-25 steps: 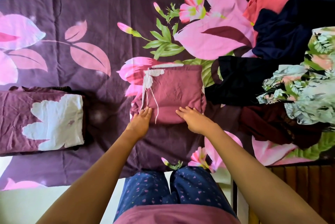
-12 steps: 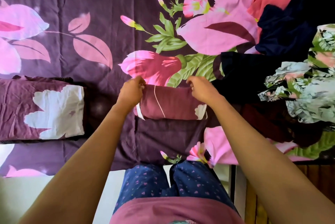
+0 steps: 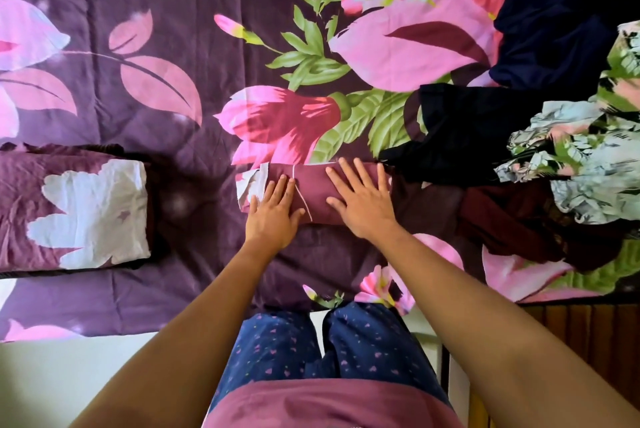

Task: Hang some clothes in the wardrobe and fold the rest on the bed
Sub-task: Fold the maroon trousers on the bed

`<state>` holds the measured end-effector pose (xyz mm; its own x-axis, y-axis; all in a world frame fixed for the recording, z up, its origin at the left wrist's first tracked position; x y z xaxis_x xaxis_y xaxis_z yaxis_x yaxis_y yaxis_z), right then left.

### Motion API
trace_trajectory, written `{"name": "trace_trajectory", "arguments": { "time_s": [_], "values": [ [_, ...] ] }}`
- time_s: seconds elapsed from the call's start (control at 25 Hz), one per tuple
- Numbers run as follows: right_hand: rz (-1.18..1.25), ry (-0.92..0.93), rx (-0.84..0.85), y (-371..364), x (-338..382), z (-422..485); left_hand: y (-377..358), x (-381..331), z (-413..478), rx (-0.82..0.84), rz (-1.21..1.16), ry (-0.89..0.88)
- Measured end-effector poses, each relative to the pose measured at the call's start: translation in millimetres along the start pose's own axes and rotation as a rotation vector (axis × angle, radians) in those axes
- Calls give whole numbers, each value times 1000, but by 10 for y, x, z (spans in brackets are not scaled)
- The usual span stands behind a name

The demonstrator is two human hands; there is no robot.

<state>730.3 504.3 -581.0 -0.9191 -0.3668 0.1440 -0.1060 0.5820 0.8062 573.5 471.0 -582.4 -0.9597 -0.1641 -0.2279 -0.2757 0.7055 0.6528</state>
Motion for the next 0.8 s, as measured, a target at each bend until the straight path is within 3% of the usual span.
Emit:
{"name": "trace_trajectory", "arguments": {
  "time_s": [0.12, 0.2, 0.28, 0.32, 0.4, 0.48, 0.52, 0.68, 0.8],
  "values": [
    [27, 8, 185, 24, -42, 209, 105, -32, 39, -99, -140, 63],
    [16, 11, 257, 55, -47, 285, 214, -10, -93, -349, -441, 162],
    [11, 23, 291, 68, -61, 315, 152, 90, -380, -558, -786, 487],
    [5, 30, 278, 88, -59, 326, 0, 154, -516, -571, -992, 724],
    [-6, 35, 228, 160, -21, 351, -422, 73, -608, -360, -1532, 1048],
    [1, 40, 214, 215, 32, 369, -617, -190, -479, -51, -2012, 989],
    [30, 39, 232, 227, 43, 375, -635, -227, -433, -8, -2099, 932],
    [378, -39, 377, 198, 46, 243, -550, -191, -375, -32, -2149, 795],
    [666, -28, 344, 289, 230, 121, -404, -26, -465, -37, -2161, 749]
  ]
}}
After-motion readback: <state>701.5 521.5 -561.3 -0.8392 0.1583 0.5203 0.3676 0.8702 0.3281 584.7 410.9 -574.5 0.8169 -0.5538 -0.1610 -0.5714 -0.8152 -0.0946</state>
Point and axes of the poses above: each hand's wrist, its own z-axis towards the middle knuckle, its own y-axis out of the back of the hand, x = y × z, the point moved 7 cm from there along z, towards the middle knuckle, and after that the axes turned 2 degrees about x, right-handed, at the moved point
